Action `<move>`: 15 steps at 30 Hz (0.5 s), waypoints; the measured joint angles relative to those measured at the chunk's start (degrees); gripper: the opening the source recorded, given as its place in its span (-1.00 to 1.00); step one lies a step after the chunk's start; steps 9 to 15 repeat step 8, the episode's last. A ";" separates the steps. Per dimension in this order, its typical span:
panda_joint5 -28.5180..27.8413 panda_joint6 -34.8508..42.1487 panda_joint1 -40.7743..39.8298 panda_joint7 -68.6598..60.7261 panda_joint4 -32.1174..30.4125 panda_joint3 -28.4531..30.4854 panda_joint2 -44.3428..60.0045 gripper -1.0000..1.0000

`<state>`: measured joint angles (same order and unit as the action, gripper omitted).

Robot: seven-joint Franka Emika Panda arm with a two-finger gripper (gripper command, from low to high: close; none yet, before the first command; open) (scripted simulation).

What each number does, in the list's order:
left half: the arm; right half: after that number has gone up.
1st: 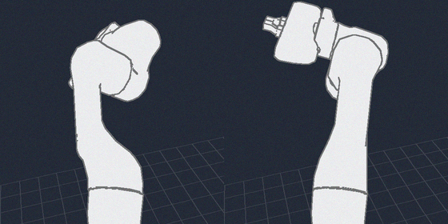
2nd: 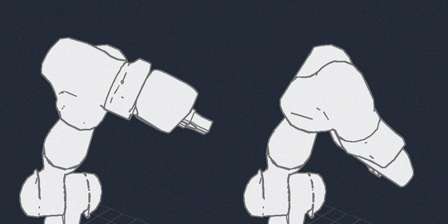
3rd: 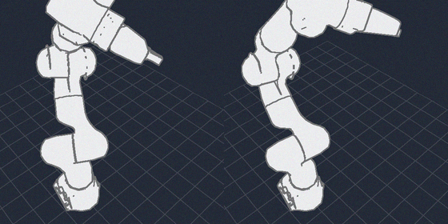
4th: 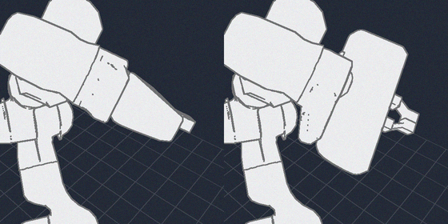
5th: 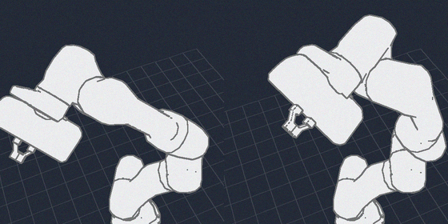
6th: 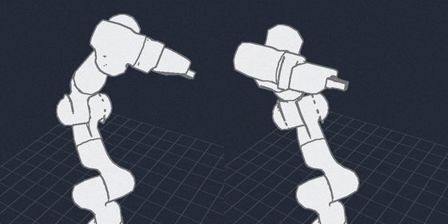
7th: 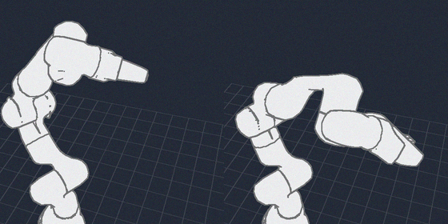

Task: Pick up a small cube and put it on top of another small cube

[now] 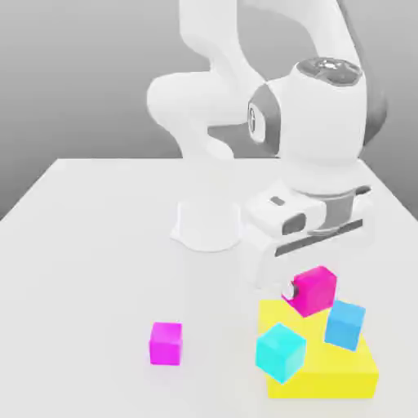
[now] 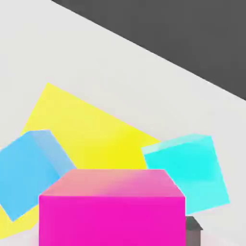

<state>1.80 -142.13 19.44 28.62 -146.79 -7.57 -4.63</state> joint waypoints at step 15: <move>-2.47 -8.58 1.37 0.68 -0.99 0.53 7.62 1.00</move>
